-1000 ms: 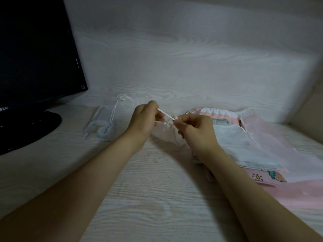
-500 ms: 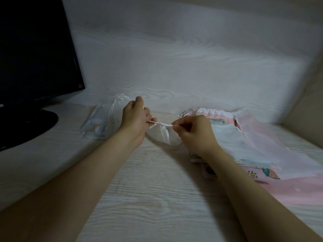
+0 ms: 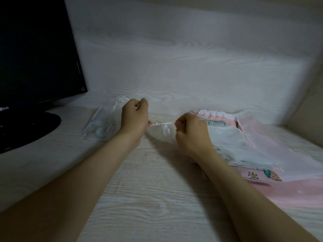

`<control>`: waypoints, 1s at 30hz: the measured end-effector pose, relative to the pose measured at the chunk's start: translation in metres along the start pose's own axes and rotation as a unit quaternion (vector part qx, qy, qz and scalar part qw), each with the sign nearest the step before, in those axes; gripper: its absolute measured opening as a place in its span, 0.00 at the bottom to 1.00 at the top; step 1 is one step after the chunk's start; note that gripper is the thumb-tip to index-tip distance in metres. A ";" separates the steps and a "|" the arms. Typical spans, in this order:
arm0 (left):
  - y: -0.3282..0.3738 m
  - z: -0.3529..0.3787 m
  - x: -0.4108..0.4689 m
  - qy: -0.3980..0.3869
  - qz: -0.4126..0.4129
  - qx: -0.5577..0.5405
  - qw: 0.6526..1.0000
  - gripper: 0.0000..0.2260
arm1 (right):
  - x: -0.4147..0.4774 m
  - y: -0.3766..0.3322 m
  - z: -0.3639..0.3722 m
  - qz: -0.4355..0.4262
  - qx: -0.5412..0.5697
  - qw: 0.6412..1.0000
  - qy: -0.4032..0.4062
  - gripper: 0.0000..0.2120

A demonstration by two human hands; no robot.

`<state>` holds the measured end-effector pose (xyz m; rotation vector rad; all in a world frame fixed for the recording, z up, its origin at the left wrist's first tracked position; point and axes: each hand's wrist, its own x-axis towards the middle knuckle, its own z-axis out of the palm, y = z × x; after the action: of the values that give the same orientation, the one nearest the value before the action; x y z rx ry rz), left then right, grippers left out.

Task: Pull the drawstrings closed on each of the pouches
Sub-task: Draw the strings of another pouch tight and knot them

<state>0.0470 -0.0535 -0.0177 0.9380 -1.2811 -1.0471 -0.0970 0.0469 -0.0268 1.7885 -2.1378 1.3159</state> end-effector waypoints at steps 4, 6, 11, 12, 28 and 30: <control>-0.008 -0.005 -0.006 -0.099 0.053 0.059 0.992 0.07 | -0.004 -0.004 -0.004 -0.002 0.138 0.990 0.022 0.04; -0.010 -0.008 -0.005 -0.142 0.074 0.122 0.980 0.12 | -0.005 -0.006 -0.009 -0.014 0.184 0.982 0.044 0.06; -0.002 -0.008 -0.012 -0.250 0.085 0.199 0.944 0.12 | 0.000 -0.007 -0.009 -0.017 0.247 0.961 0.120 0.06; 0.001 -0.007 -0.014 -0.263 0.087 0.180 0.944 0.12 | 0.001 -0.008 -0.011 -0.011 0.260 0.955 0.142 0.06; 0.018 -0.030 0.009 0.193 0.148 0.337 0.910 0.13 | -0.019 -0.018 0.006 -0.142 0.181 0.973 -0.008 0.18; 0.017 -0.040 0.015 0.219 0.135 0.352 0.900 0.12 | -0.019 -0.013 0.009 -0.137 0.153 0.977 -0.050 0.19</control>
<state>0.0878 -0.0640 -0.0008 1.3894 -1.3614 -0.1032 -0.0759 0.0565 -0.0347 2.2114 -1.7172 1.5774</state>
